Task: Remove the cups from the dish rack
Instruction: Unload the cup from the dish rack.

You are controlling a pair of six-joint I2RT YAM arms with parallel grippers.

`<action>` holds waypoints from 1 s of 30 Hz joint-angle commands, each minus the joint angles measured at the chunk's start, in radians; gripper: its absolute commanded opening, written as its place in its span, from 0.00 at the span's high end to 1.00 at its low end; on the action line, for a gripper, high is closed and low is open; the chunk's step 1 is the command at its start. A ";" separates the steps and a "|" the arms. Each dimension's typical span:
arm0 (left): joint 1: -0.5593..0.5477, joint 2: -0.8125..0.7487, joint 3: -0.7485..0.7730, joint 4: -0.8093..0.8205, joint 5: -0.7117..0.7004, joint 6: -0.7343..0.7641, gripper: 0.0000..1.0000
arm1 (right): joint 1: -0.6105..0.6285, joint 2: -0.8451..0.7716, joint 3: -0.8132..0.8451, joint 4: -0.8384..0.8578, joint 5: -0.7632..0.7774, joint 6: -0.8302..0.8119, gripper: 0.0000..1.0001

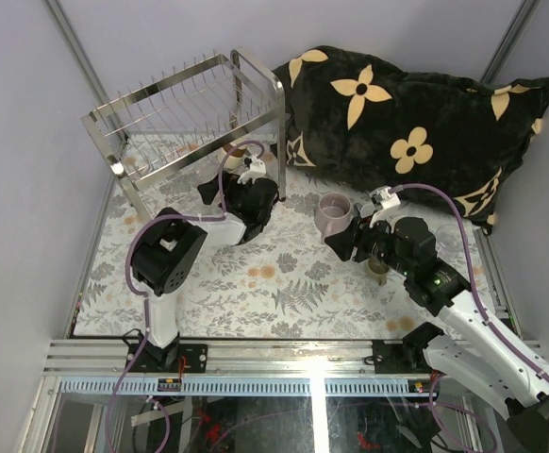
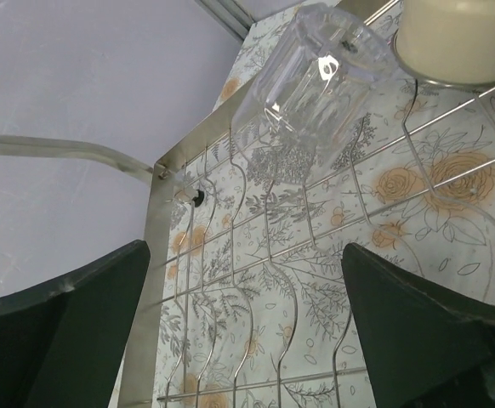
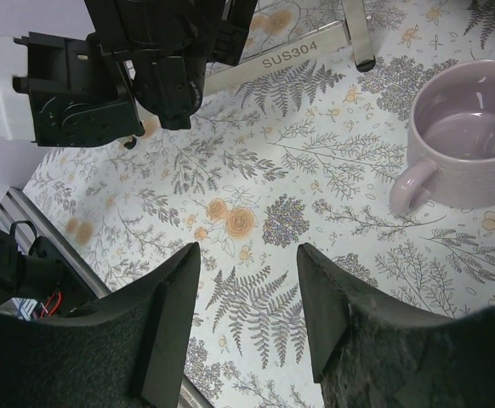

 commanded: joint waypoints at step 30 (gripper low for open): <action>0.107 0.115 0.099 0.298 0.086 0.350 0.04 | 0.004 0.023 -0.016 0.071 0.003 0.011 0.43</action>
